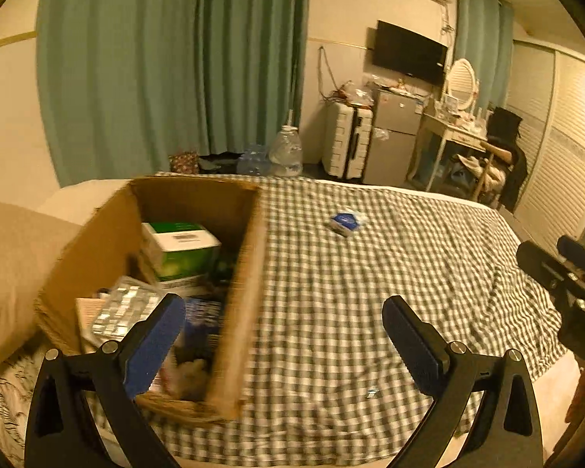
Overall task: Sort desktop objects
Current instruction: 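Reach the left tool to the blue Vinda tissue pack and grasp it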
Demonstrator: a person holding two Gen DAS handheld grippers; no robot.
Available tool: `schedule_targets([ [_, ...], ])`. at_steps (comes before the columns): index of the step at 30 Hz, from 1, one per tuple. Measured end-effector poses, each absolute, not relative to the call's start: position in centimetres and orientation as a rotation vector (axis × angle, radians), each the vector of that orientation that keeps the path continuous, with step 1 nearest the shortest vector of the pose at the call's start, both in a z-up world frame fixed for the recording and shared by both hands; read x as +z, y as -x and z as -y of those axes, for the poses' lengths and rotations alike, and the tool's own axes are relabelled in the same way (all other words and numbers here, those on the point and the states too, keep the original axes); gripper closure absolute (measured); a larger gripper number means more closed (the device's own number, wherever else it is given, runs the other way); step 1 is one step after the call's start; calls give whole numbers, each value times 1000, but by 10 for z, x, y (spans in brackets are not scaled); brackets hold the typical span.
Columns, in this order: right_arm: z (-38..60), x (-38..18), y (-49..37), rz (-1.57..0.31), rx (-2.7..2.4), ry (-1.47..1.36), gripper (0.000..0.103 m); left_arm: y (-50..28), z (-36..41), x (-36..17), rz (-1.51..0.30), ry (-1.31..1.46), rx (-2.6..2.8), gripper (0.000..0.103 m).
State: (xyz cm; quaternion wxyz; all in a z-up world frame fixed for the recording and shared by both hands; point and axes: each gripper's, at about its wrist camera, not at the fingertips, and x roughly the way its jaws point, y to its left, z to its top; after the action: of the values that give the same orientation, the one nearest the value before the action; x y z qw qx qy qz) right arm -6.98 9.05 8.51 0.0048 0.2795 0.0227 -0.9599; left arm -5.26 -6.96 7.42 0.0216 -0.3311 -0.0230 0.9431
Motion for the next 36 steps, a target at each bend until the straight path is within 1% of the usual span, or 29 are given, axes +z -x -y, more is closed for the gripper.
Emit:
schedule_targets([
  [5,-130,65,77,17,-3028,-937,12,70,35,57,22,1059,2875,0],
  [12,-180,31,110,152,-3027,-1045,12,116,-4,29,-43,1097,2798,0],
  [18,-199,6,160,213,-3018,-1109,12,185,-21,-4,-57,1106,2752,0],
  [22,-208,-12,202,271,-3009,-1153,12,237,-29,-29,-28,1136,2720,0],
  [26,-212,-27,241,271,-2982,-1192,12,286,-43,-51,-47,1145,2723,0],
  [30,-218,-47,277,276,-2968,-1233,12,326,-46,-73,-28,1153,2727,0],
  [33,-222,-59,291,308,-2952,-1258,12,355,-46,-90,-32,1174,2759,0],
  [36,-222,-70,297,295,-2942,-1286,12,381,-44,-104,17,1207,2742,0],
])
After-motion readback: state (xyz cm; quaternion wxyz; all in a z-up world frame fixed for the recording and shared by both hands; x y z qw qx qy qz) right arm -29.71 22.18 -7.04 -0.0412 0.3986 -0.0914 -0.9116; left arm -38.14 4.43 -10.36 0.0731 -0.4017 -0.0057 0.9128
